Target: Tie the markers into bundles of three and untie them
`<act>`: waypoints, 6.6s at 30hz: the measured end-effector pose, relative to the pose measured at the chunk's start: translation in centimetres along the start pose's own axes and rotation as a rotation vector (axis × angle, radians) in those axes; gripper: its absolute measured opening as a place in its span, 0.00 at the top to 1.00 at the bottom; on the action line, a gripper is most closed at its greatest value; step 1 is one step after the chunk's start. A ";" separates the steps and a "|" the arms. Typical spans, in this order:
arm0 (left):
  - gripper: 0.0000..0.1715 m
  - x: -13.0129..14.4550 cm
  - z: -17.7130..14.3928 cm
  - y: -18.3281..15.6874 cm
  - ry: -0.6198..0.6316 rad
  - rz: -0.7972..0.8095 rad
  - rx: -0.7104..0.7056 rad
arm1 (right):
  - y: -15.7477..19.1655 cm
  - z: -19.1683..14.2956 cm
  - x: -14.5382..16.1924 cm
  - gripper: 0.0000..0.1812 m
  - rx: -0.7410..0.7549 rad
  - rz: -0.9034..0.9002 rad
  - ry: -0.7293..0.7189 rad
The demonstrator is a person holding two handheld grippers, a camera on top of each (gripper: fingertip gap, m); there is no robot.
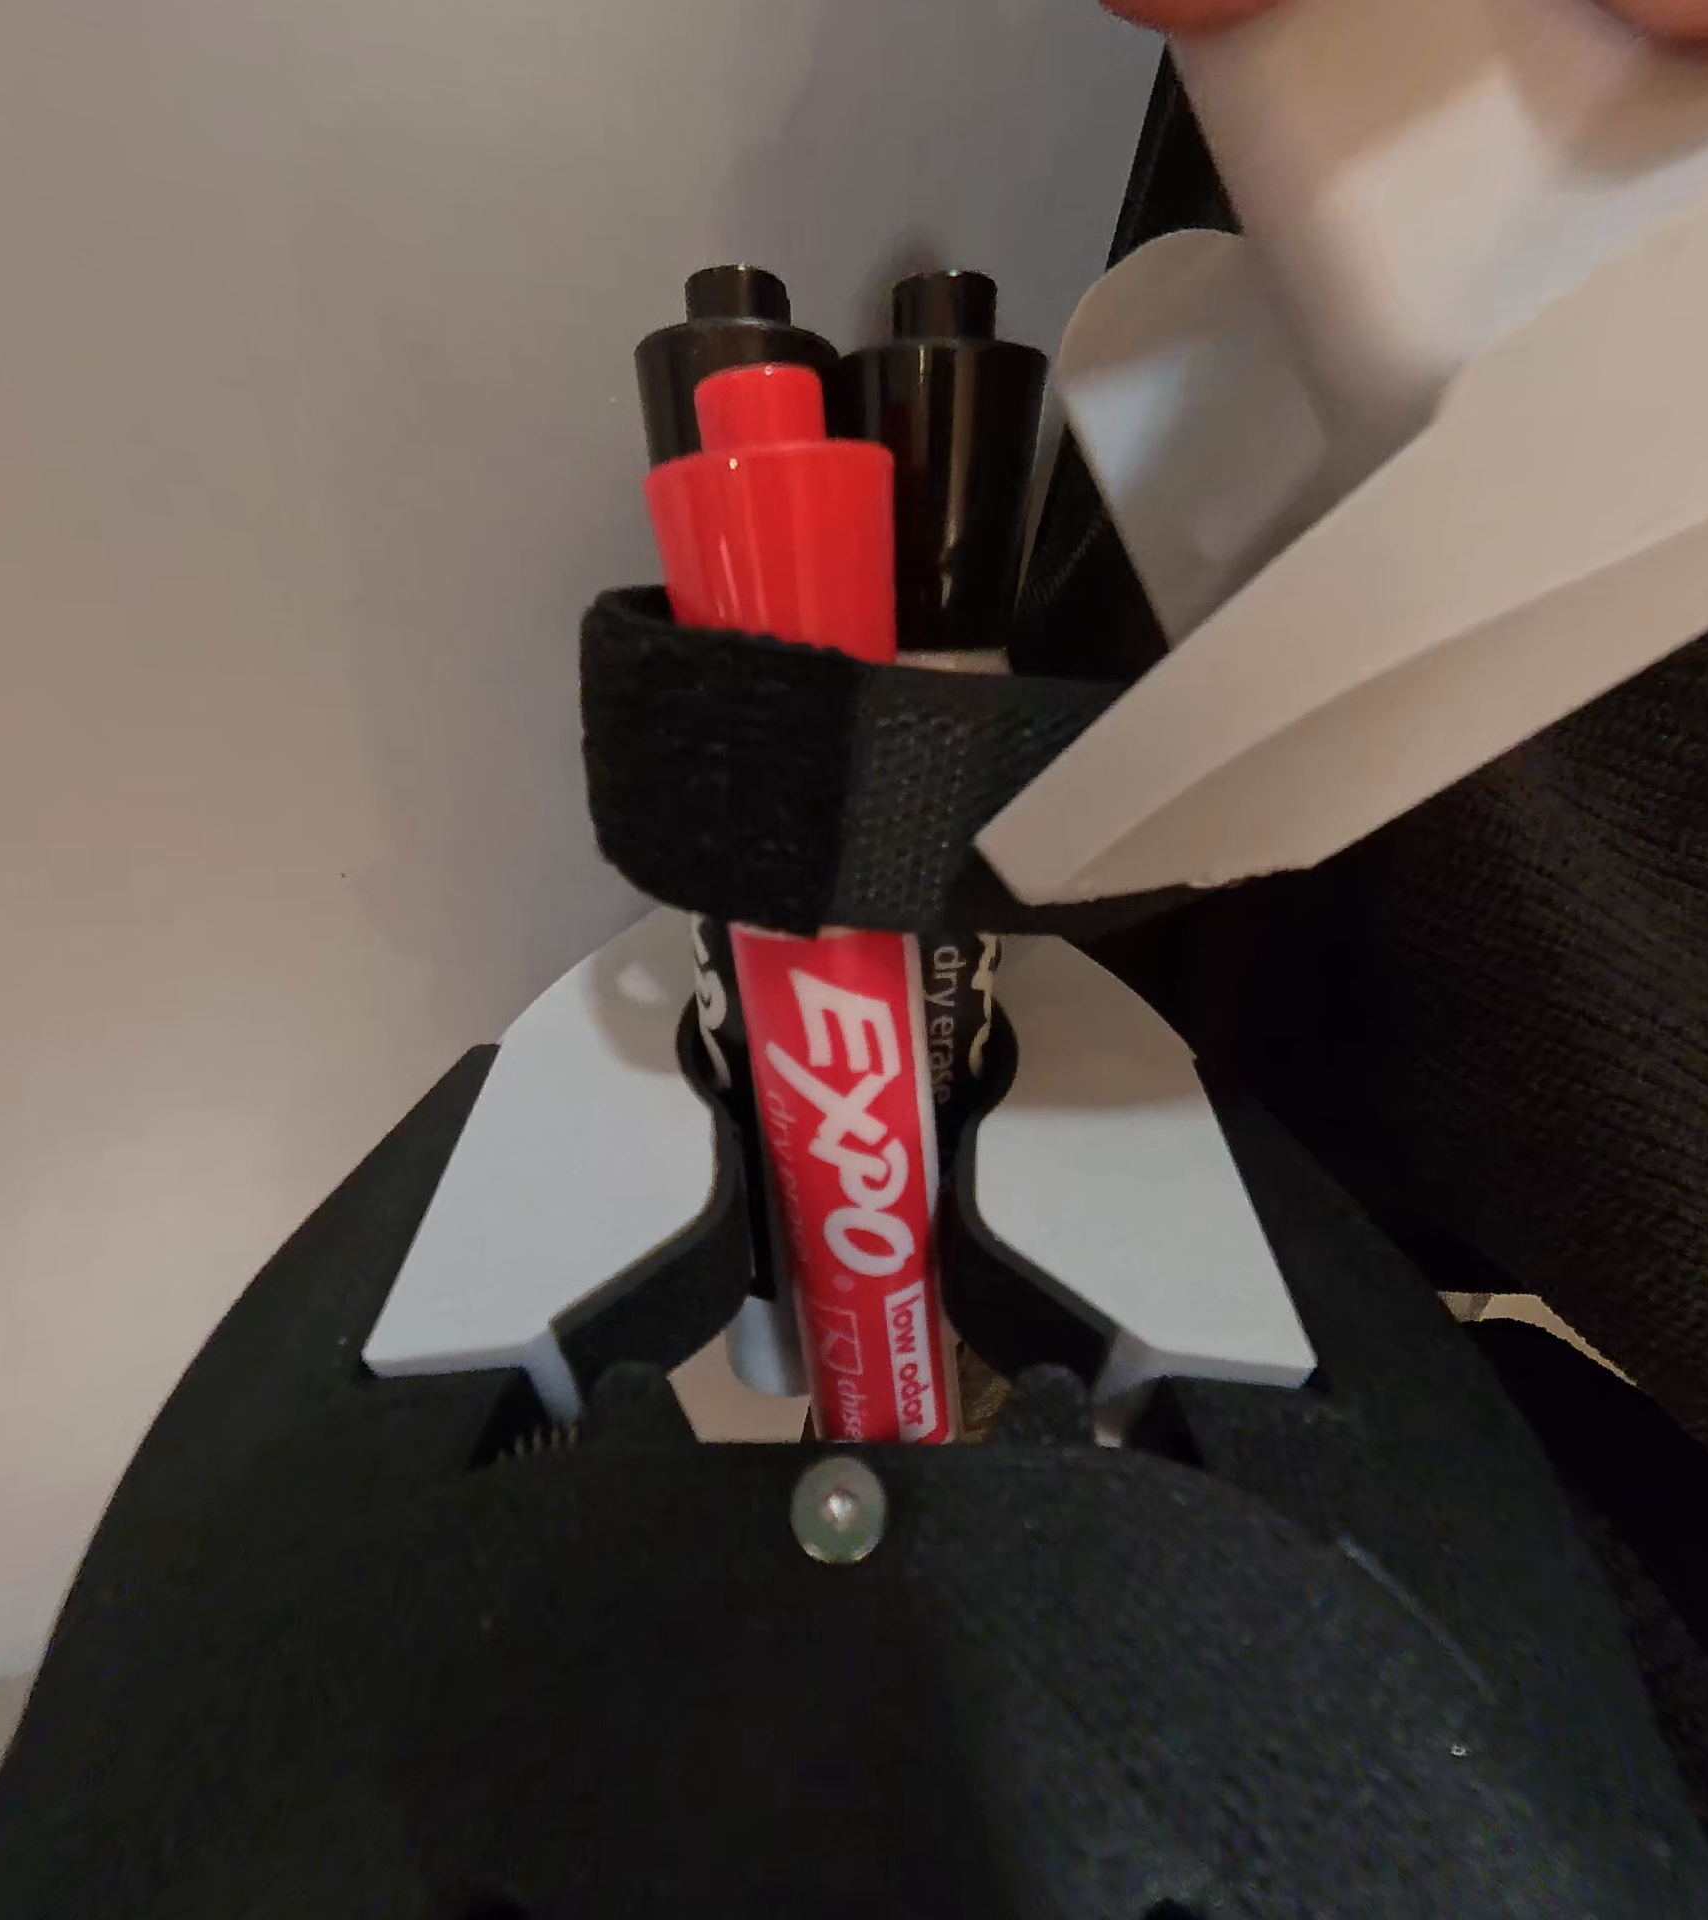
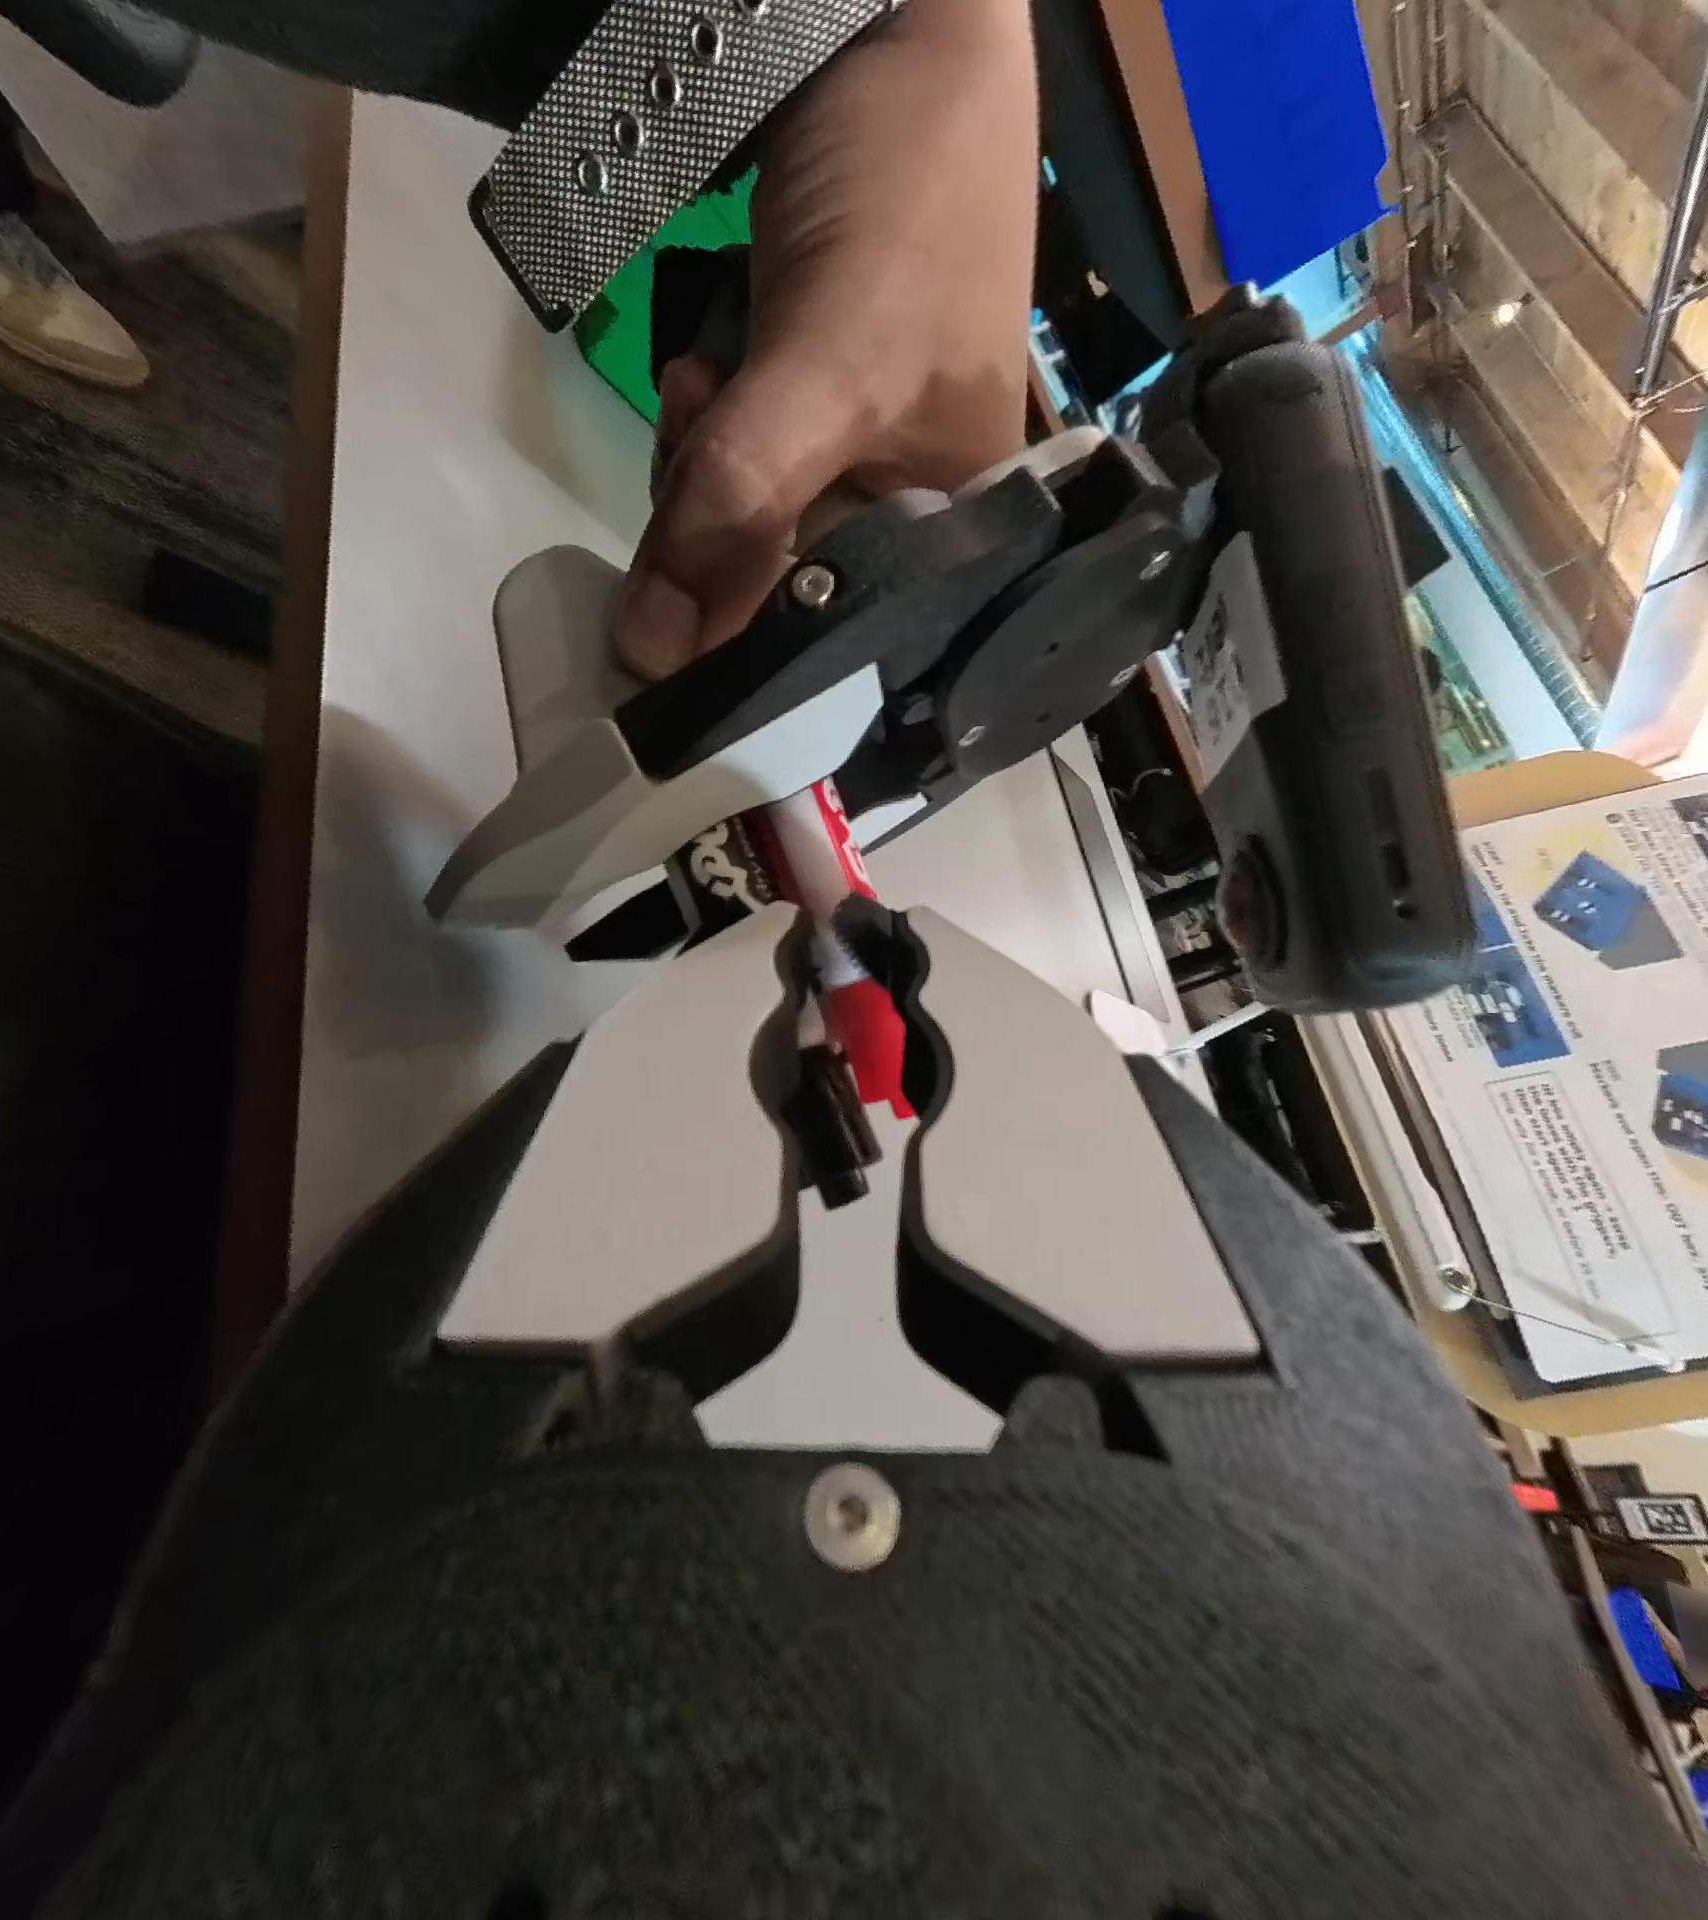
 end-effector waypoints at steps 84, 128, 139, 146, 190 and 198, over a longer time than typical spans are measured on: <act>0.75 -1.4 -0.2 2.1 -0.037 0.110 -0.284 | -4.1 -6.5 18.1 0.82 0.142 1.063 0.517; 0.75 -2.5 0.7 0.9 -0.040 0.170 -0.298 | -2.0 -3.5 6.2 0.88 -0.205 0.723 -0.089; 0.75 -2.7 1.0 -0.1 -0.006 0.214 -0.324 | -0.4 -2.9 5.3 0.85 -0.286 0.686 -0.084; 0.75 -2.8 0.9 0.1 -0.028 0.194 -0.296 | -0.8 -3.0 5.3 0.87 -0.274 0.656 -0.067; 0.75 -2.3 -1.2 1.0 -0.070 0.153 -0.378 | -1.8 -0.9 6.7 0.77 -0.134 1.946 -0.307; 0.75 -2.0 -0.6 1.2 -0.030 0.144 -0.365 | -4.1 -2.2 7.3 0.77 -0.054 1.670 -0.317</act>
Point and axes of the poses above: each gripper's, where its closed fingertips meet, z out along the fingers, x out of its underside, y = z × x across the jaws, the point moved 4 cm from there along -z, back along the fingers, and after that the axes turned 14 degrees about -z, right-handed, at the moved point
